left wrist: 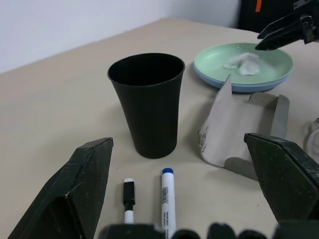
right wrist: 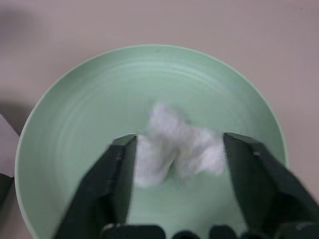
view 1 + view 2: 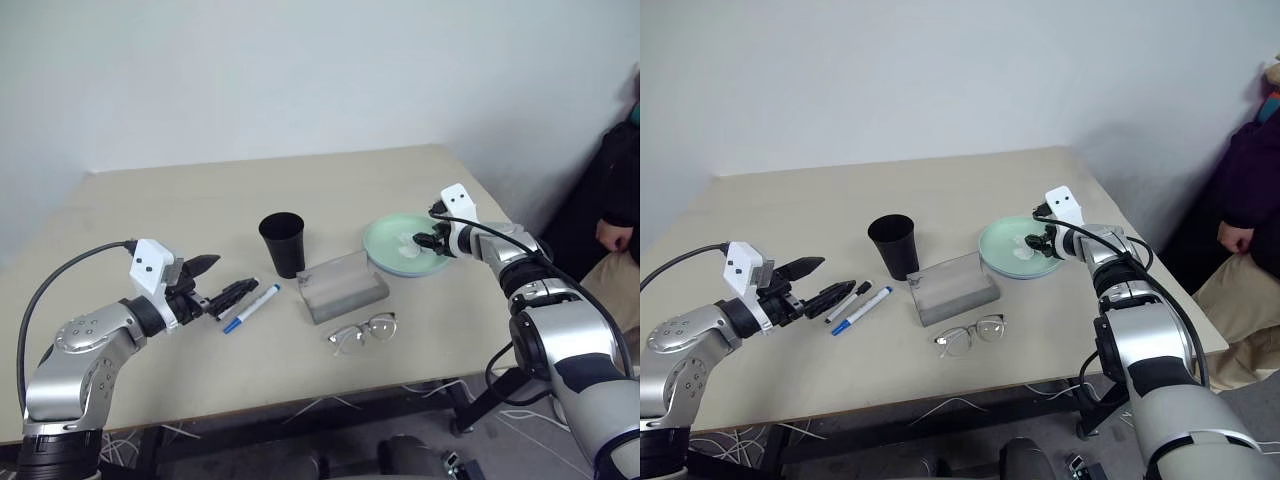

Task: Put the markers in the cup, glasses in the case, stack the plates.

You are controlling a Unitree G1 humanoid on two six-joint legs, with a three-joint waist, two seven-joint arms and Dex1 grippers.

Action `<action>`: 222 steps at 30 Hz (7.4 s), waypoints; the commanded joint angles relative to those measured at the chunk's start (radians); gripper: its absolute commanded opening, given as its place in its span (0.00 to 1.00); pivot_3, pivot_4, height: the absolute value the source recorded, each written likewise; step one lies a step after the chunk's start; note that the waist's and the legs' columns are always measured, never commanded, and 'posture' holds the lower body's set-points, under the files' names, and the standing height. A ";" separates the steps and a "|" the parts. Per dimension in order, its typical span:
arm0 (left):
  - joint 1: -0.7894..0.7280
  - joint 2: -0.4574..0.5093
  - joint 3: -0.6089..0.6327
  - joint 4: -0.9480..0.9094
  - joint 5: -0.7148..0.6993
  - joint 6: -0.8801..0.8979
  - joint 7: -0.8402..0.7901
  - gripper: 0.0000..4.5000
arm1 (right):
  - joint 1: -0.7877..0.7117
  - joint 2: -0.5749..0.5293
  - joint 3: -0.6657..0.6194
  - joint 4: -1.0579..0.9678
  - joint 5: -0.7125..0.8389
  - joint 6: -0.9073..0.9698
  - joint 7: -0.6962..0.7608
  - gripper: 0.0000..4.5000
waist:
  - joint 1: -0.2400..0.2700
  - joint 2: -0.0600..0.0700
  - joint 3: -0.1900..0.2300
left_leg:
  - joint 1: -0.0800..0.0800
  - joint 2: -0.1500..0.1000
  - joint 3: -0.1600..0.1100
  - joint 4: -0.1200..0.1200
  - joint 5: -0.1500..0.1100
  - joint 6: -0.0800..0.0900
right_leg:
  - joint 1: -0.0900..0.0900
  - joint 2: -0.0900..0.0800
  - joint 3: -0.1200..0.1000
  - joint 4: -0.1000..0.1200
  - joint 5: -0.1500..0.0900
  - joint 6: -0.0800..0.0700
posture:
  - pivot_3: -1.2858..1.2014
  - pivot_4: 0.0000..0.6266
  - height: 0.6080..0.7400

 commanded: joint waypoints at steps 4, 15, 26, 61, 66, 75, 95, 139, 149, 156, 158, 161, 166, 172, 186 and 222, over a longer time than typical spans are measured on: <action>-0.063 0.019 -0.033 -0.031 0.019 -0.013 -0.008 1.00 | -0.001 -0.067 -0.014 -0.099 -0.004 -0.009 0.103 0.99 | 0.000 0.000 0.000 | 0.000 0.000 0.000 0.000 0.000 0.000 | 0.000 0.000 0.000 0.000 0.000 0.000 | 0.52 0.00 0.90; -0.170 -0.007 -0.245 -0.063 0.105 0.009 -0.023 1.00 | 0.120 -0.238 0.012 -0.457 0.006 0.125 0.339 0.99 | 0.003 0.000 0.000 | -0.001 -0.001 0.000 0.002 0.000 0.000 | 0.000 0.000 0.000 0.000 0.000 0.000 | 0.52 0.00 0.90; -0.444 -0.069 -0.572 -0.002 0.212 0.119 -0.120 1.00 | 0.281 -0.448 -0.021 -0.854 0.166 0.135 0.726 0.99 | 0.003 0.001 0.000 | -0.002 -0.001 0.000 0.005 0.000 0.001 | 0.001 0.001 0.000 0.000 0.000 0.001 | 0.52 0.00 0.90; -0.838 -0.312 -1.044 0.321 0.541 0.331 -0.269 1.00 | 0.482 -0.556 -0.096 -1.094 0.288 0.102 0.747 0.99 | 0.028 -0.001 0.001 | -0.003 -0.002 0.001 0.007 0.000 0.002 | 0.001 0.002 0.002 0.000 -0.001 0.001 | 0.52 0.00 0.90; -0.845 -0.336 -1.063 0.347 0.563 0.343 -0.274 1.00 | 0.495 -0.555 -0.098 -1.099 0.291 0.093 0.733 0.99 | 0.028 -0.001 0.001 | -0.004 -0.001 0.001 0.008 0.000 0.003 | 0.001 0.002 0.002 0.000 -0.001 0.001 | 0.52 0.00 0.90; -0.843 -0.355 -1.079 0.371 0.598 0.363 -0.283 1.00 | 0.501 -0.553 -0.094 -1.101 0.289 0.087 0.718 0.99 | 0.028 -0.001 0.001 | -0.004 -0.002 0.001 0.008 0.000 0.003 | 0.001 0.002 0.002 0.000 -0.001 0.001 | 0.52 0.00 0.90; -0.835 -0.352 -1.086 0.382 0.633 0.342 -0.276 0.06 | 0.483 -0.531 -0.072 -1.097 0.280 0.070 0.695 1.00 | 0.036 0.000 0.000 | -0.003 -0.001 0.001 0.011 0.002 0.005 | 0.004 0.002 0.002 0.000 -0.001 0.002 | 0.52 0.00 0.90; -0.950 -0.356 -1.009 0.433 0.462 0.537 -0.332 0.82 | 0.465 -0.507 -0.034 -1.080 0.268 0.061 0.684 1.00 | 0.041 0.000 0.000 | -0.005 -0.002 0.002 0.013 -0.001 0.012 | 0.003 0.002 0.003 0.000 -0.002 0.003 | 0.52 0.00 0.90; -0.981 -0.399 -1.046 0.462 0.505 0.534 -0.285 0.82 | 0.467 -0.505 -0.033 -1.082 0.269 0.063 0.680 1.00 | 0.041 0.000 0.000 | -0.005 -0.003 0.001 0.012 -0.001 0.012 | 0.003 0.001 0.003 0.000 -0.002 0.003 | 0.52 0.00 0.90; -0.985 -0.429 -1.055 0.451 0.508 0.545 -0.278 0.82 | 0.469 -0.503 -0.032 -1.084 0.269 0.065 0.673 1.00 | 0.041 0.000 0.000 | -0.005 -0.003 0.001 0.012 -0.001 0.012 | 0.003 0.002 0.003 0.000 -0.002 0.003 | 0.52 0.00 0.90; -0.982 -0.432 -1.066 0.450 0.515 0.538 -0.277 0.82 | 0.470 -0.503 -0.032 -1.086 0.270 0.066 0.671 1.00 | 0.041 0.000 0.000 | -0.005 -0.003 0.001 0.012 -0.001 0.012 | 0.003 0.002 0.003 0.000 -0.002 0.003 | 0.52 0.00 0.90; -0.979 -0.438 -1.074 0.449 0.523 0.531 -0.274 0.82 | 0.471 -0.503 -0.032 -1.088 0.270 0.066 0.668 1.00 | 0.041 0.000 0.000 | -0.005 -0.003 0.001 0.012 -0.001 0.012 | 0.003 0.002 0.003 0.000 -0.002 0.003 | 0.52 0.00 0.90; -0.972 -0.442 -1.092 0.452 0.539 0.515 -0.267 0.74 | 0.474 -0.504 -0.034 -1.089 0.271 0.065 0.664 1.00 | 0.041 0.000 0.000 | -0.005 -0.003 0.001 0.012 -0.001 0.012 | 0.003 0.002 0.003 0.000 -0.002 0.003 | 0.52 0.00 0.90; -0.960 -0.447 -1.104 0.447 0.541 0.510 -0.261 0.31 | 0.478 -0.505 -0.034 -1.093 0.271 0.065 0.662 1.00 | 0.041 0.000 0.000 | -0.005 -0.003 0.001 0.012 -0.001 0.012 | 0.003 0.002 0.003 0.000 -0.002 0.003 | 0.52 0.00 0.90; -0.959 -0.448 -1.085 0.448 0.533 0.504 -0.263 0.01 | 0.476 -0.500 -0.029 -1.094 0.270 0.060 0.657 1.00 | 0.041 0.000 0.000 | -0.005 -0.003 0.001 0.012 -0.001 0.012 | 0.003 0.002 0.003 0.001 -0.002 0.003 | 0.52 0.00 0.90; -1.112 -0.443 -0.943 0.894 0.641 0.242 -0.276 0.01 | 0.467 -0.502 -0.030 -1.066 0.269 0.049 0.688 1.00 | 0.050 0.000 0.000 | -0.006 -0.004 0.002 0.012 -0.001 0.013 | 0.002 0.002 0.004 0.001 -0.001 0.003 | 0.52 0.00 0.90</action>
